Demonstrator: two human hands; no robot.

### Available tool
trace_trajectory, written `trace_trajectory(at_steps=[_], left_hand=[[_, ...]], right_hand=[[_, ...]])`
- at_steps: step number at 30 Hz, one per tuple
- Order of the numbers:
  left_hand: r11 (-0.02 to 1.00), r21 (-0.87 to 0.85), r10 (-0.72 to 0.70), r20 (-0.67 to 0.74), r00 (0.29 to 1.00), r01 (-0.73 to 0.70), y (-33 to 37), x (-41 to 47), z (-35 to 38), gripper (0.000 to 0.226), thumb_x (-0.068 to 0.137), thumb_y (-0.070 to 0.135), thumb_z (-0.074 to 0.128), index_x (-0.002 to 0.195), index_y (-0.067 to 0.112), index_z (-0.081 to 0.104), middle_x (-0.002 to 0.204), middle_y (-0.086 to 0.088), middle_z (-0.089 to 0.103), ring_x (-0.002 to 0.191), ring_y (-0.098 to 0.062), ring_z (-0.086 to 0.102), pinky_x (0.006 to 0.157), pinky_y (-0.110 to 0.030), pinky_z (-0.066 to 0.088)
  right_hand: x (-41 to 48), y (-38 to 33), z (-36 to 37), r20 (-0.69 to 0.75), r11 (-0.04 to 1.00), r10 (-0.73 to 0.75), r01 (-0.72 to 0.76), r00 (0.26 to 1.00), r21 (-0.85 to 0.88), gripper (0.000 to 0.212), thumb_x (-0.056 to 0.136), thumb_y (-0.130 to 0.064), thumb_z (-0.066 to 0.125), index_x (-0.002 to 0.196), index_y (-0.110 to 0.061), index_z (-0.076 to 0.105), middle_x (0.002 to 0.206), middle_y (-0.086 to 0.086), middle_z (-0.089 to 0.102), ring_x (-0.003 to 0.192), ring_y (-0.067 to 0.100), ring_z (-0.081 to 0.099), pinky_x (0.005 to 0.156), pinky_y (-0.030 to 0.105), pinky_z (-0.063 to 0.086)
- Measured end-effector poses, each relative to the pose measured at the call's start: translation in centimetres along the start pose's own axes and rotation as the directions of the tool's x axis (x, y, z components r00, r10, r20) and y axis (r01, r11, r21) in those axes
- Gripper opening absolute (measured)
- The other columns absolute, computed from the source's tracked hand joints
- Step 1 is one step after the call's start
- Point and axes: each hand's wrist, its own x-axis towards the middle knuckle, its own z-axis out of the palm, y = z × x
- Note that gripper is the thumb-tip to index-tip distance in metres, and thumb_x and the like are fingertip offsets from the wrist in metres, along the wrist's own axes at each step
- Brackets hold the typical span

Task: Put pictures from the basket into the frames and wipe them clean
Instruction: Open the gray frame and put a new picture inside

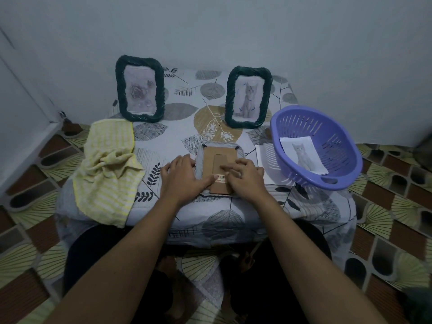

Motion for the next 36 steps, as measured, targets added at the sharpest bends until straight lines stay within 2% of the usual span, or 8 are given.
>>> trace_trajectory(at_steps=[4, 8, 13, 16, 20, 23, 30, 36], left_hand=[[0.981, -0.185, -0.054, 0.017, 0.998, 0.057, 0.2, -0.2, -1.2, 0.058, 0.078, 0.075, 0.055, 0.111, 0.027, 0.054, 0.115, 0.010, 0.052, 0.122, -0.016, 0.043, 0.103, -0.040, 0.024], [0.853, -0.492, -0.169, 0.053, 0.984, 0.173, -0.8, 0.2, -2.6, 0.046, 0.074, 0.064, 0.054, 0.104, 0.031, 0.066, 0.110, 0.012, 0.066, 0.111, -0.016, 0.059, 0.104, -0.048, 0.042], [0.763, -0.626, -0.239, -0.046, 0.970, 0.159, -1.0, -0.4, -4.4, 0.027, 0.088, 0.021, 0.063, 0.113, 0.020, 0.072, 0.090, 0.013, 0.068, 0.089, -0.010, 0.065, 0.085, -0.030, 0.051], [0.752, -0.650, -0.261, -0.138, 0.955, 0.112, -0.8, -0.4, -5.8, 0.027, 0.087, 0.013, 0.068, 0.114, 0.015, 0.074, 0.079, 0.010, 0.067, 0.071, -0.003, 0.060, 0.075, -0.023, 0.049], [0.738, -0.669, -0.297, -0.211, 0.931, 0.084, -0.3, -0.2, -7.3, 0.024, 0.080, 0.022, 0.075, 0.104, 0.018, 0.077, 0.081, 0.007, 0.074, 0.077, -0.008, 0.069, 0.078, -0.029, 0.057], [0.762, -0.647, -0.261, -0.252, 0.932, 0.038, 0.9, -0.1, -7.9, 0.019, 0.081, 0.025, 0.076, 0.099, 0.020, 0.078, 0.080, 0.006, 0.074, 0.077, -0.008, 0.070, 0.078, -0.033, 0.060], [0.779, -0.618, -0.063, -0.237, 0.970, -0.100, 4.6, -0.4, -7.1, 0.018, 0.089, 0.036, 0.072, 0.103, 0.026, 0.076, 0.093, 0.010, 0.074, 0.084, -0.012, 0.068, 0.076, -0.028, 0.055], [0.607, -0.794, 0.029, -0.031, 0.999, -0.043, 6.0, -0.4, -6.1, 0.018, 0.097, 0.017, 0.062, 0.107, 0.026, 0.074, 0.102, 0.006, 0.076, 0.097, -0.004, 0.069, 0.080, -0.012, 0.050]], right_hand=[[0.2, -0.9, 0.2, 0.016, 1.000, 0.025, -0.025, 1.000, -0.001, 0.035, 0.091, -0.029, 0.054, 0.121, -0.044, 0.066, 0.142, -0.005, 0.041, 0.129, 0.028, 0.031, 0.092, 0.028, 0.023], [0.1, -1.7, 0.1, 0.079, 0.996, 0.005, -0.012, 0.997, 0.083, 0.036, 0.095, -0.029, 0.054, 0.125, -0.047, 0.062, 0.143, -0.003, 0.039, 0.131, 0.029, 0.030, 0.092, 0.029, 0.021], [-0.6, -3.7, 0.6, 0.149, 0.973, -0.094, 0.059, 0.984, 0.222, 0.041, 0.095, -0.027, 0.056, 0.133, -0.044, 0.058, 0.145, 0.001, 0.045, 0.137, 0.027, 0.036, 0.118, 0.046, 0.024], [-0.9, -5.1, 0.6, 0.195, 0.908, -0.150, 0.058, 0.969, 0.414, 0.041, 0.098, -0.022, 0.057, 0.137, -0.033, 0.058, 0.143, -0.001, 0.053, 0.130, 0.021, 0.050, 0.110, 0.043, 0.040], [-1.2, -6.9, 0.1, 0.271, 0.816, -0.126, -0.055, 0.954, 0.576, 0.036, 0.102, -0.020, 0.052, 0.137, -0.025, 0.058, 0.128, -0.006, 0.057, 0.117, 0.015, 0.057, 0.094, 0.029, 0.048], [-1.2, -7.6, -0.3, 0.280, 0.745, -0.080, -0.130, 0.957, 0.655, 0.028, 0.104, -0.020, 0.047, 0.128, -0.020, 0.061, 0.121, -0.006, 0.060, 0.110, 0.013, 0.057, 0.078, 0.025, 0.047], [-0.4, -7.6, -2.0, 0.169, 0.522, 0.021, -0.155, 0.985, 0.839, 0.030, 0.106, -0.027, 0.043, 0.133, -0.029, 0.057, 0.105, -0.015, 0.066, 0.100, 0.006, 0.061, 0.072, 0.032, 0.050], [0.5, -5.9, -3.9, 0.249, 0.343, 0.134, -0.280, 0.959, 0.896, 0.040, 0.098, -0.043, 0.046, 0.126, -0.020, 0.063, 0.123, 0.000, 0.062, 0.099, 0.025, 0.061, 0.066, 0.036, 0.053]])
